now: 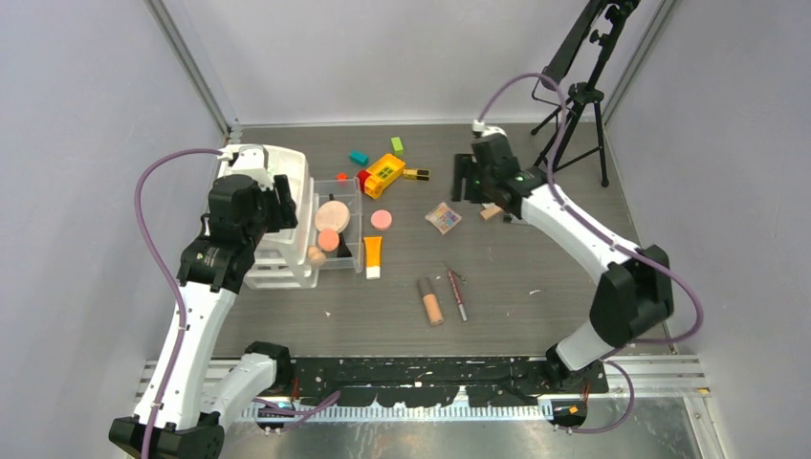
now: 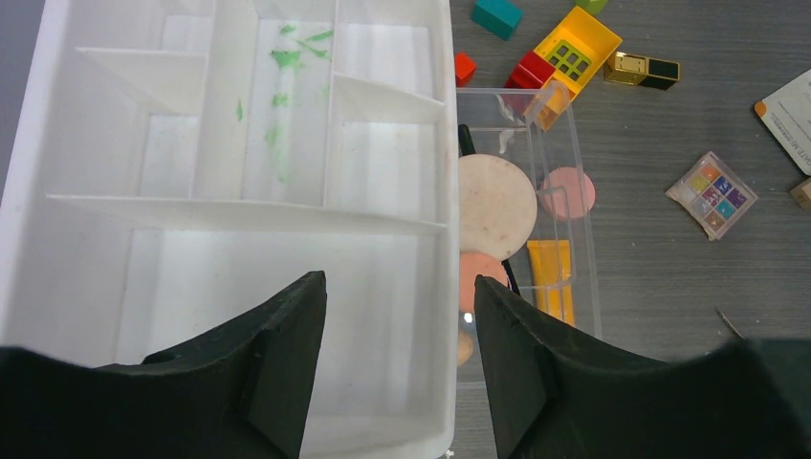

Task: Organize the makeup
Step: Place the makeup tool in the drawer, then move the makeup tool to the center of the board.

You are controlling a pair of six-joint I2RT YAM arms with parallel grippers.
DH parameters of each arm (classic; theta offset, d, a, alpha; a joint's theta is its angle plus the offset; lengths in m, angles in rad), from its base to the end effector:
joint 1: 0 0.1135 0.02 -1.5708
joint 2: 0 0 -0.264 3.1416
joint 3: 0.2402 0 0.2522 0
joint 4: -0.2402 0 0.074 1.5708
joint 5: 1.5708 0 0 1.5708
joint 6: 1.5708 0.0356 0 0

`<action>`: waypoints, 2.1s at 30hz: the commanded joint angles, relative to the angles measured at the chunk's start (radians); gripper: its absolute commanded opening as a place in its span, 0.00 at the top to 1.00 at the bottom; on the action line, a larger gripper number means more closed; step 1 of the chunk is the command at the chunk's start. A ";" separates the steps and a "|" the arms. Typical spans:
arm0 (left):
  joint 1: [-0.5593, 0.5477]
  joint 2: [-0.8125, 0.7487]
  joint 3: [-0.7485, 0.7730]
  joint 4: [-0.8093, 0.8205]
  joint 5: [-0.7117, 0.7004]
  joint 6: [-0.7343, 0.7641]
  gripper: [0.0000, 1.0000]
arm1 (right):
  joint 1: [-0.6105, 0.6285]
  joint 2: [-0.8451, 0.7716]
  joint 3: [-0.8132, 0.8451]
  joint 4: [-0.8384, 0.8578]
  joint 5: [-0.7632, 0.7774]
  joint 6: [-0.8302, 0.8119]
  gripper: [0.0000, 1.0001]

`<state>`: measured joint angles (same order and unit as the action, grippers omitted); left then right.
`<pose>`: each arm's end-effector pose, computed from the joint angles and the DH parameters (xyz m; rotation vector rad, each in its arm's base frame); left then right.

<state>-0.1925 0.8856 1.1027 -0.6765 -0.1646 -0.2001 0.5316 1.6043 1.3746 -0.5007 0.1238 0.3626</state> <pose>0.1749 -0.0281 0.3809 -0.1112 2.0214 -0.0813 0.3147 0.1799 0.3071 -0.1315 2.3115 0.3177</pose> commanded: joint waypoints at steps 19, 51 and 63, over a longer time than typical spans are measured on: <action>-0.016 -0.013 -0.003 0.038 0.003 0.007 0.40 | -0.407 -0.196 -0.479 0.331 0.002 0.362 0.34; -0.017 -0.007 0.001 0.037 -0.001 0.010 0.40 | -0.395 -0.288 -0.517 0.246 0.065 0.320 0.37; -0.015 -0.039 0.000 0.029 -0.024 0.011 0.40 | -0.481 -0.134 -0.328 0.221 0.276 0.253 0.35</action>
<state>-0.2047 0.8875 1.1023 -0.6773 -0.1627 -0.1997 0.0849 1.4029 1.0080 -0.3405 0.3428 0.6304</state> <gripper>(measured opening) 0.582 0.680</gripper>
